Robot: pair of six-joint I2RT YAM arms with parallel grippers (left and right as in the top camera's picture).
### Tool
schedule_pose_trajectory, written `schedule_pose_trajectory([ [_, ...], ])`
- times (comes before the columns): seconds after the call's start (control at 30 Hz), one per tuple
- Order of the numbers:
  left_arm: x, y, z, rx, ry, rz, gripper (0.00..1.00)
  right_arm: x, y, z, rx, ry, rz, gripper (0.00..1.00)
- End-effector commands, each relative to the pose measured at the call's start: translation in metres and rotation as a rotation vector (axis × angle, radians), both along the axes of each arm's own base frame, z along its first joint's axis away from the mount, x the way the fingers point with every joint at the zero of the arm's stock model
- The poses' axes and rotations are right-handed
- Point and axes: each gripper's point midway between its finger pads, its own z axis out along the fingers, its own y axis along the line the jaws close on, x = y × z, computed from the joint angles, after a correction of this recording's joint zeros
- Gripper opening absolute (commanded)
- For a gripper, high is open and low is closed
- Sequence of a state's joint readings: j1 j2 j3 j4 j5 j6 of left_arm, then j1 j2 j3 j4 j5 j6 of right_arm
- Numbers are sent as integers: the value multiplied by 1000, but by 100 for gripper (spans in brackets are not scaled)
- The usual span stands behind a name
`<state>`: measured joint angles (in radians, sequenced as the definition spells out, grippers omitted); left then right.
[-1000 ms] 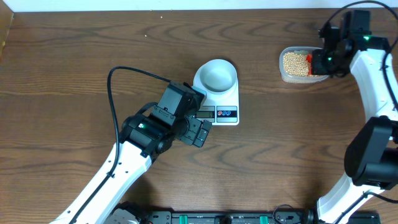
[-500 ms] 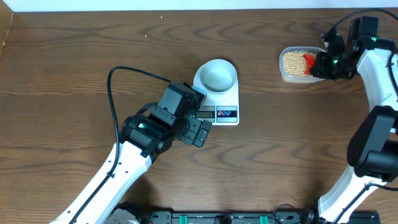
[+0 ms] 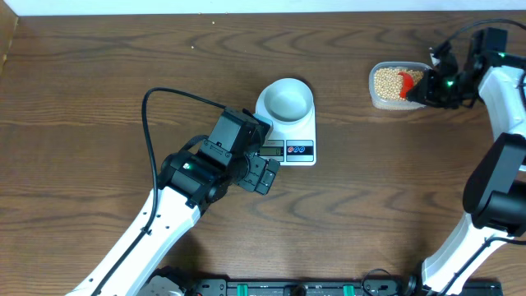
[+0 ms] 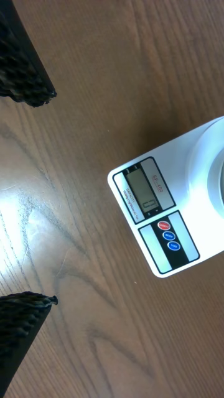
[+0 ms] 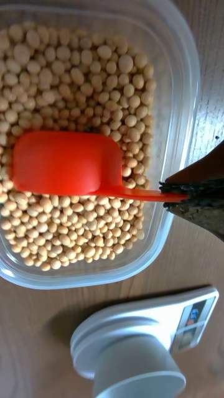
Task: Scoop item into bowl and weigh 50g on scale
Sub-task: 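Dip the scoop into the chickpeas with right gripper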
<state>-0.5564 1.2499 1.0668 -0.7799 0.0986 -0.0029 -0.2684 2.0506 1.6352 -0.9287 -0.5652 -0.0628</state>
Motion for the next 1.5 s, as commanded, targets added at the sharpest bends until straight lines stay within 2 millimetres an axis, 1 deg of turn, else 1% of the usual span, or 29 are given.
schedule_pose_trajectory([
  [0.0, 2, 1, 3, 0, -9, 7, 98, -1, 3, 5, 133, -7, -8, 1],
  [0.13, 2, 1, 3, 0, -9, 7, 98, -3, -6, 6, 167, -21, -23, 1],
  [0.23, 2, 1, 3, 0, -9, 7, 98, -6, -9, 0, 174, -10, -26, 1],
  [0.43, 2, 1, 3, 0, -8, 7, 98, -11, -3, -12, 190, 3, -19, 1],
  [0.63, 2, 1, 3, 0, -8, 7, 98, -15, 10, -20, 241, -7, 0, 1],
  [0.77, 2, 1, 3, 0, -9, 7, 98, -13, 18, -19, 285, -30, 13, 1],
  [1.0, 2, 1, 3, 0, -9, 7, 98, -9, 20, -8, 351, -68, 12, 1],
  [1.1, 2, 1, 3, 0, -8, 7, 98, -8, 14, -3, 383, -85, 1, 1],
  [1.23, 2, 1, 3, 0, -8, 7, 98, -9, 2, 2, 412, -106, -25, 1],
  [1.47, 2, 1, 3, 0, -8, 7, 98, -13, -28, 4, 429, -124, -91, 1],
])
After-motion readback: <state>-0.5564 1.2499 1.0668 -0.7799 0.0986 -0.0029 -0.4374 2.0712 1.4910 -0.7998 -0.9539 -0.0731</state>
